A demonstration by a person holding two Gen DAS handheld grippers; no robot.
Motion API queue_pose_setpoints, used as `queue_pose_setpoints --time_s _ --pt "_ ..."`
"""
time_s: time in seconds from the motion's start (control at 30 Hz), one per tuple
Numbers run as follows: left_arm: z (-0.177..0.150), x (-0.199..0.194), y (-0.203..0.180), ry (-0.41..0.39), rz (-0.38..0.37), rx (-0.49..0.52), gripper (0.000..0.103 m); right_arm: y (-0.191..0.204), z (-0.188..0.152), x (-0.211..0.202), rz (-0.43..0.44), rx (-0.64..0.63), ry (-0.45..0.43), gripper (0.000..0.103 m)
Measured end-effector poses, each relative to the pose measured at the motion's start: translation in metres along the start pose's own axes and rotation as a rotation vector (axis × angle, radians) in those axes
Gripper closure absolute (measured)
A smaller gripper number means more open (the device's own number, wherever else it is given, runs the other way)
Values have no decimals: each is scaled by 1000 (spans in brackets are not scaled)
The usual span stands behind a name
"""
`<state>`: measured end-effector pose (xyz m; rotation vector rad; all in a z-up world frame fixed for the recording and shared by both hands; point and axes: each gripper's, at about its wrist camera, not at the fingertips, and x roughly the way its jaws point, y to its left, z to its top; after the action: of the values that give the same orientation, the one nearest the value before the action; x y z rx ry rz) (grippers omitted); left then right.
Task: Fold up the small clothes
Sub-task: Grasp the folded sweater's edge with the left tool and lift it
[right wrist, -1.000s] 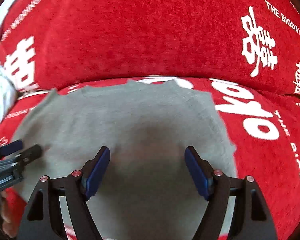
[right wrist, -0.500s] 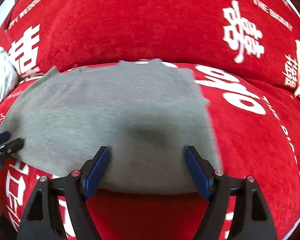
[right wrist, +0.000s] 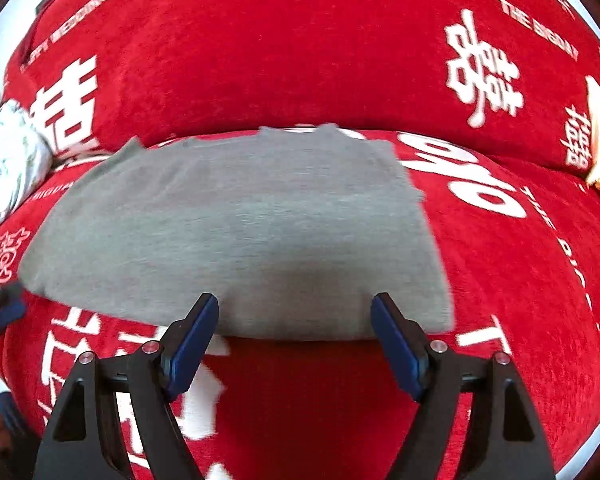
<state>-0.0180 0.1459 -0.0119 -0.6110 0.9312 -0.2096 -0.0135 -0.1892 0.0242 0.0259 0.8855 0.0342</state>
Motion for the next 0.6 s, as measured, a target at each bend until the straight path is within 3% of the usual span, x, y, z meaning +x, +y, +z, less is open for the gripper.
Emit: queue_pose_setpoints --time_s 0.07,0.2,0.23,0.4,0.6 --pt "11 9 3 -11 -54 -58 29 9 1 -1 3 -23 0 22" --pt "20 30 13 24 -119 -156 81 21 10 -3 6 -51 -6 22" --pt "22 35 19 32 -126 -181 86 25 14 -3 7 -61 -7 22" --pt "21 37 33 20 -197 -258 92 56 50 7 29 -118 -14 22" --pt "25 39 32 26 -206 -253 93 124 107 48 162 -138 63 22"
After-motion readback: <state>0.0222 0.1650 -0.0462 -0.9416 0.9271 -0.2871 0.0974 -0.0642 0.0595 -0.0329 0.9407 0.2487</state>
